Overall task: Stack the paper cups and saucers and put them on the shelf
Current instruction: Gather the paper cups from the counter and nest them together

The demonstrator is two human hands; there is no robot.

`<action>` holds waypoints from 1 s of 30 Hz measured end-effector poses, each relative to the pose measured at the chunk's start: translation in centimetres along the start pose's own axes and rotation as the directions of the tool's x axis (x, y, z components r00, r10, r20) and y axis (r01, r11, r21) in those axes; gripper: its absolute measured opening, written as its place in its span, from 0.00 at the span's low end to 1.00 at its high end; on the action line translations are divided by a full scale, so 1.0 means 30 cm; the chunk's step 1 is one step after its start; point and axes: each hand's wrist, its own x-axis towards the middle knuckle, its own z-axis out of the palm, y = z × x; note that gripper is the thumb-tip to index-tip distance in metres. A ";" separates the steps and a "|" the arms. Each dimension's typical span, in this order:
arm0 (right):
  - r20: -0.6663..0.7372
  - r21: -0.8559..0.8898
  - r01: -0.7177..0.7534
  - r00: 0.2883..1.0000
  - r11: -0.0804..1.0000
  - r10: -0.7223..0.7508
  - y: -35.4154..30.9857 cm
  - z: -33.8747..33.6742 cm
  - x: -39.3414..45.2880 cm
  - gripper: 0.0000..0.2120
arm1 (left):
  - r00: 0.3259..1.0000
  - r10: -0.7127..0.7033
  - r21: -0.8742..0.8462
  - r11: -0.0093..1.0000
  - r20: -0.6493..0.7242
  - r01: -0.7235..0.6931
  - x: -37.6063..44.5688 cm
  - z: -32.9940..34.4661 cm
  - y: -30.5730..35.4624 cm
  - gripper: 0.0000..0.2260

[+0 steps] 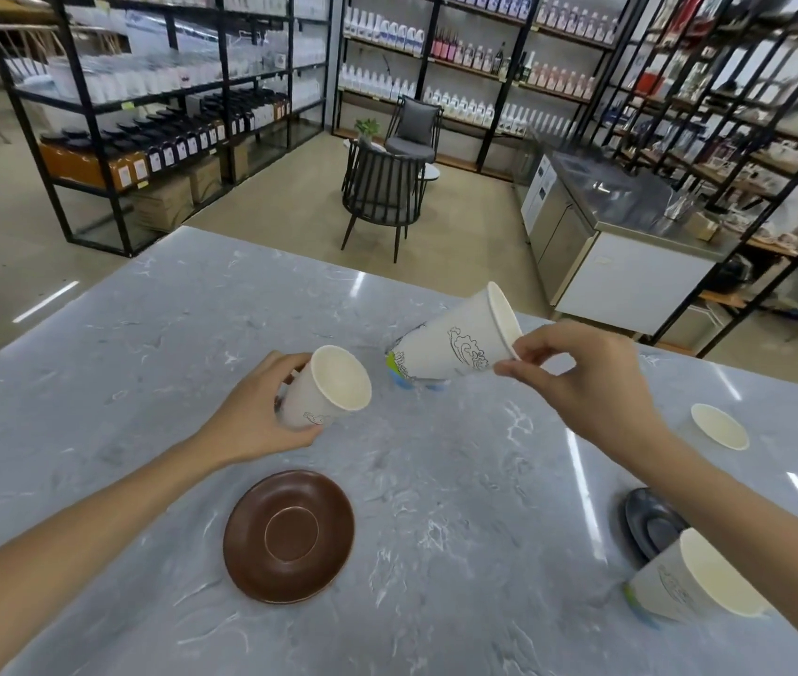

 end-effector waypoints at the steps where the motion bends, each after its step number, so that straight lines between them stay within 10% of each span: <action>1: -0.015 0.008 0.008 1.000 1.000 -0.008 -0.014 -0.006 0.003 0.10 | 1.000 0.026 0.012 1.000 -0.009 -0.026 0.003 0.002 0.014 0.38; 30: 0.139 0.313 0.147 0.970 0.938 -0.199 -0.119 0.210 -0.050 0.07 | 0.988 0.151 -0.063 0.986 -0.044 -0.153 -0.001 0.017 0.247 0.37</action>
